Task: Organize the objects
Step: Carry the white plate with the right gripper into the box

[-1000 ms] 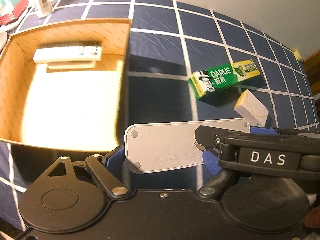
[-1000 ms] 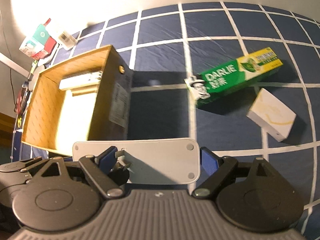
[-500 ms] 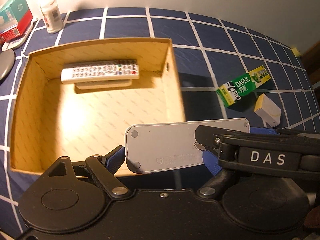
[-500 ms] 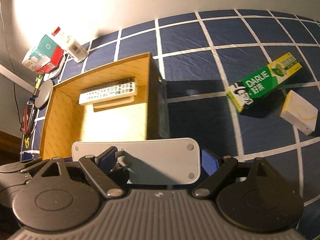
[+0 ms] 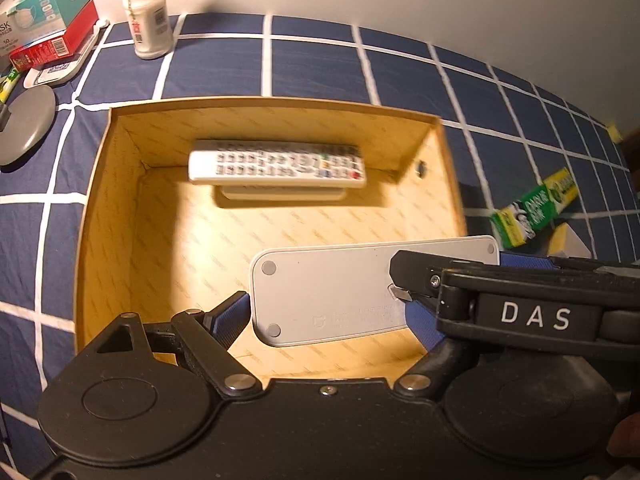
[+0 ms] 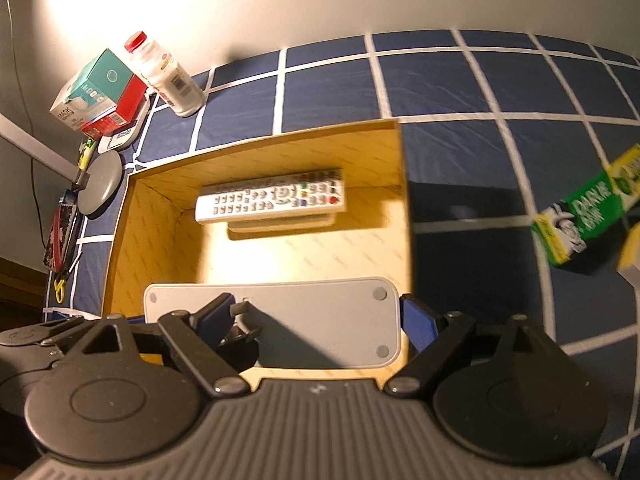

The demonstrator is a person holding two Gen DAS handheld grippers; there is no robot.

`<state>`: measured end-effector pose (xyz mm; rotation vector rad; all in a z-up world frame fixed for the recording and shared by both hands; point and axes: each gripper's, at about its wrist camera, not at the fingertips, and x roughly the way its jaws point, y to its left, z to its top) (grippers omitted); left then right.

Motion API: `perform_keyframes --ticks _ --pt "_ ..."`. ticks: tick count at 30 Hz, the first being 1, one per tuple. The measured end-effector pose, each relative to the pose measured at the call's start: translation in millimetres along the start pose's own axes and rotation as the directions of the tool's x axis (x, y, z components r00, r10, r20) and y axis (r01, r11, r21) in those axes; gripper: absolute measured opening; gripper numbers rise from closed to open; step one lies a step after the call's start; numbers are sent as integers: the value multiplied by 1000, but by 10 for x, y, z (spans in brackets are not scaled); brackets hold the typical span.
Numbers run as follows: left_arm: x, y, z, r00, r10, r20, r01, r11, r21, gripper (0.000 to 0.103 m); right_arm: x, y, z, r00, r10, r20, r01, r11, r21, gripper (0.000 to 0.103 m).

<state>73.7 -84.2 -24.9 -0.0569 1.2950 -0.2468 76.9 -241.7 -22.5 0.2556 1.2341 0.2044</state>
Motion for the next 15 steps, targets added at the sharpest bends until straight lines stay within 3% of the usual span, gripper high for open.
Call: perform_keyframes --ticks 15 --pt "730 636 470 993 -5 -119 2 1000 -26 83 990 235 422 993 -3 -122 6 1000 22 87"
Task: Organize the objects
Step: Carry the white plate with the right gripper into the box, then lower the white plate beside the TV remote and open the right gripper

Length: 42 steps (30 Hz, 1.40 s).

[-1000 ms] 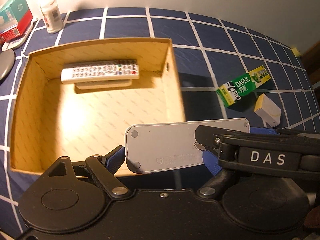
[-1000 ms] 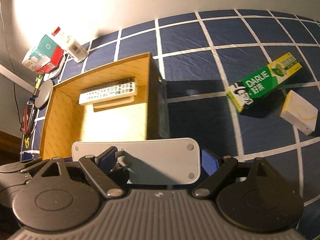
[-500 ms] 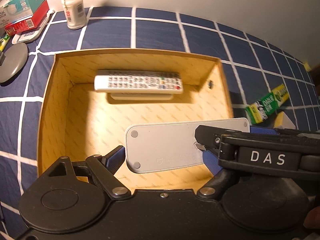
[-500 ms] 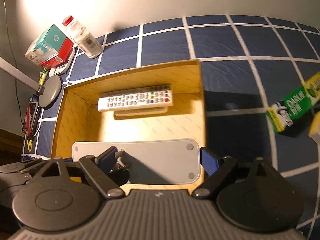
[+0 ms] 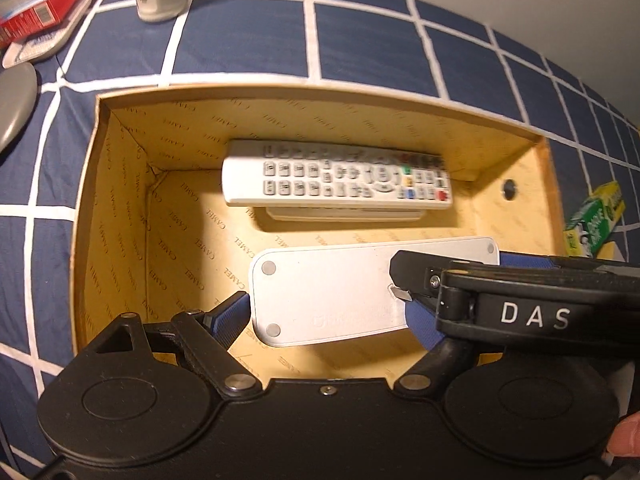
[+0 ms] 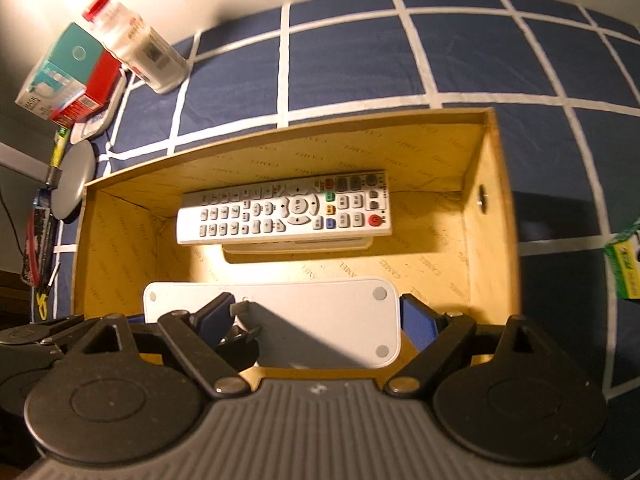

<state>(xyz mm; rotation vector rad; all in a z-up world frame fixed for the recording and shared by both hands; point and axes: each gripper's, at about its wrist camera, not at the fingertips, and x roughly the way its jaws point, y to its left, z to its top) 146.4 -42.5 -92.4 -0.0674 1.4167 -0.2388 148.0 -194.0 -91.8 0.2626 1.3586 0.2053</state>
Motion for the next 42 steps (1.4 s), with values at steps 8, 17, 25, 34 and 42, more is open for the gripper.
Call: perform_keyframes --ticks 8,17,25,34,42 --pt "282 151 134 998 -7 -56 7 1000 -7 83 346 -7 106 999 -9 -50 10 1000 23 87" --pt "443 166 231 996 -20 -83 21 1000 12 83 510 -75 196 997 -28 -68 32 998 48 87" --pt "504 215 267 995 -39 -91 40 999 11 83 571 -33 237 996 -49 -75 54 997 57 88" --pt "530 207 293 995 -39 -91 41 999 21 84 590 -29 271 995 -59 -84 64 996 67 89" --pt "469 230 311 996 -30 -87 30 1000 -3 85 552 -35 272 995 -53 -86 59 996 71 89"
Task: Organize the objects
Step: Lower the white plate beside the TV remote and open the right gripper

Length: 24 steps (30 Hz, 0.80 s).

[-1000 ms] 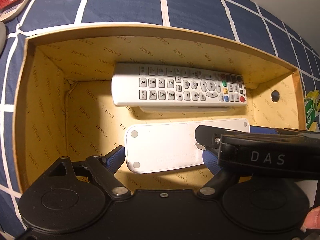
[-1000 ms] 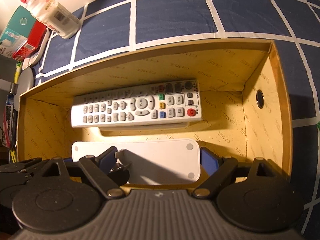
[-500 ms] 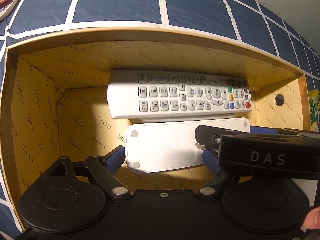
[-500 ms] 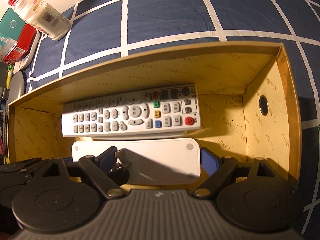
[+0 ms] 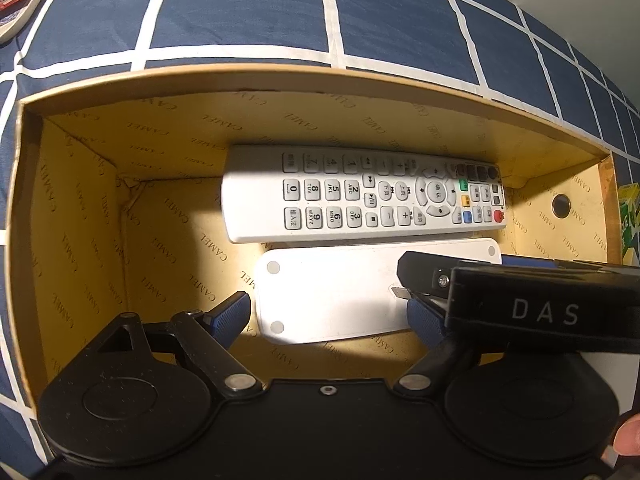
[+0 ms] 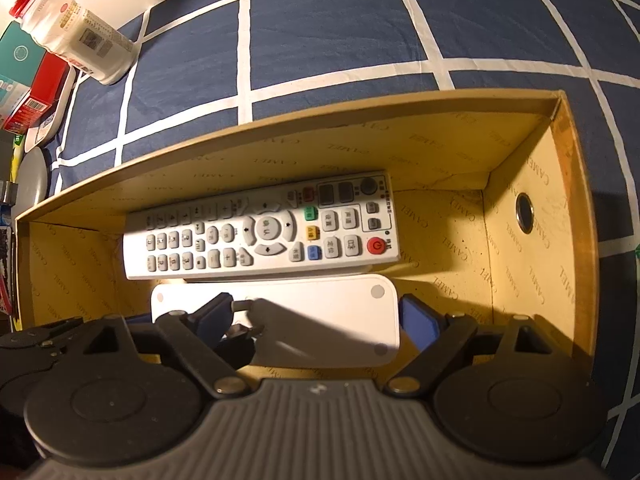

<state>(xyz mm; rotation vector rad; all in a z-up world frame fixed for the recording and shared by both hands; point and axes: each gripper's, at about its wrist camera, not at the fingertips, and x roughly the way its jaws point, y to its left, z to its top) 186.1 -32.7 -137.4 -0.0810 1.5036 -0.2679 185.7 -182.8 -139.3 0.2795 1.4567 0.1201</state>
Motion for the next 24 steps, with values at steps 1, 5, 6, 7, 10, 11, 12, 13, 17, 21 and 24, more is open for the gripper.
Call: perform_keyframes --ticks 1,5,6,7,10,11,12,13,17,21,24 --pt "-13 0 -4 1000 3 3 -3 1000 -5 86 -15 3 0 1000 -2 2 2 1000 -4 89" --pt "-102 -13 -52 1000 15 17 -15 1000 -18 86 -89 12 -7 1000 -5 12 6 1000 -21 89" --pt "-127 -20 -69 1000 18 22 -18 1000 -21 86 -112 17 -10 1000 -4 15 5 1000 -26 89" --pt "-155 -26 -87 999 22 28 -21 1000 -23 88 -139 21 -17 1000 -6 19 7 999 -31 89" --pt "-259 -62 -156 999 26 48 -25 999 -27 88 -235 29 -44 999 5 36 -3 999 -41 89" --pt "-295 -75 -182 998 28 54 -27 999 -28 88 -270 31 -62 999 6 43 -4 999 -43 89" --pt "-333 -92 -212 998 31 60 -29 999 -27 88 -309 35 -80 999 10 51 -8 999 -46 89" --pt "-367 -105 -239 997 32 67 -30 999 -27 88 -351 38 -98 998 17 58 -14 999 -51 89" --pt "-495 -179 -367 995 38 91 -35 999 -33 89 -544 39 -186 995 32 96 -26 997 -68 89" --pt "-633 -263 -515 993 38 116 -34 999 -29 89 -728 1 -303 991 44 126 -34 996 -81 90" --pt "-736 -316 -641 989 50 140 -46 999 -29 91 -862 -43 -411 987 53 149 -40 996 -86 91"
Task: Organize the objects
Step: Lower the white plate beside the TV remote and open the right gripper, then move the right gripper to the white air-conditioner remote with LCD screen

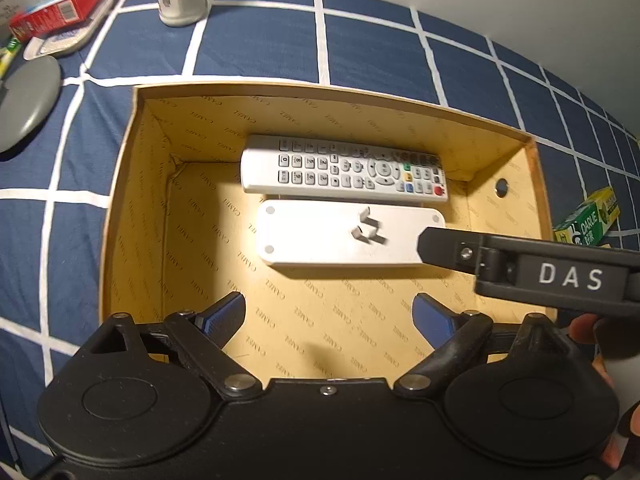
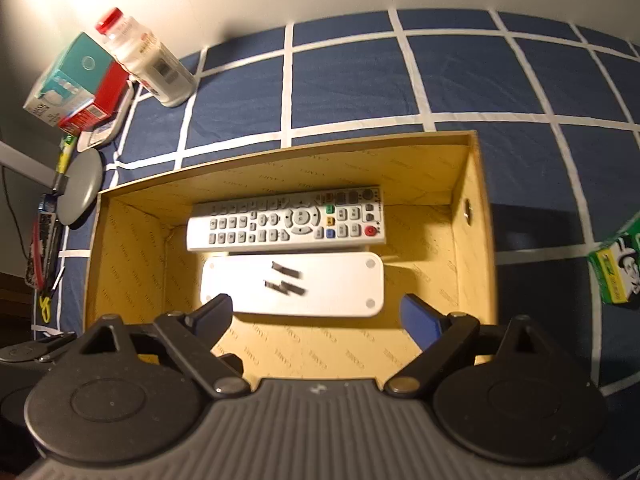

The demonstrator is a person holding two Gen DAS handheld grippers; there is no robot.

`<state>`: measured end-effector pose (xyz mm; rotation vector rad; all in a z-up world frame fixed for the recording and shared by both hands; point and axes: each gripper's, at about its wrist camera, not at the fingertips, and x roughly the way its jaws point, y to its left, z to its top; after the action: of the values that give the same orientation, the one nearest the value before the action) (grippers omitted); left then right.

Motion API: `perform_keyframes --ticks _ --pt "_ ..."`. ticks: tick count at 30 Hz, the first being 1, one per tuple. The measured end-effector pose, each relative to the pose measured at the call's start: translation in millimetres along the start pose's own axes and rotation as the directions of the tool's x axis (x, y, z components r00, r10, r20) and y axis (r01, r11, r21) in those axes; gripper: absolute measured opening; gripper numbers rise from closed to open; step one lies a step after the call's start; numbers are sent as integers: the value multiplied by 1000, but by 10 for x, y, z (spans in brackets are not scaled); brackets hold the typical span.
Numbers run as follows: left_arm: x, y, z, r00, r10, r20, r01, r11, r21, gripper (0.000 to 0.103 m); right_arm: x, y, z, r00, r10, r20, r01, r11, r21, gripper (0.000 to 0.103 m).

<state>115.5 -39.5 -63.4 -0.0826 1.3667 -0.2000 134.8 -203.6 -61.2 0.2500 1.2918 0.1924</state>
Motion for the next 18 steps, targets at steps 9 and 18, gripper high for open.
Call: perform_keyframes --ticks 9,18 --pt "-296 -242 -359 998 11 54 -12 1000 5 97 -452 -189 -352 998 -9 58 9 1000 4 97" --pt "-440 -511 -669 996 24 83 -25 1000 10 103 -792 -432 -635 995 -31 91 30 999 12 103"
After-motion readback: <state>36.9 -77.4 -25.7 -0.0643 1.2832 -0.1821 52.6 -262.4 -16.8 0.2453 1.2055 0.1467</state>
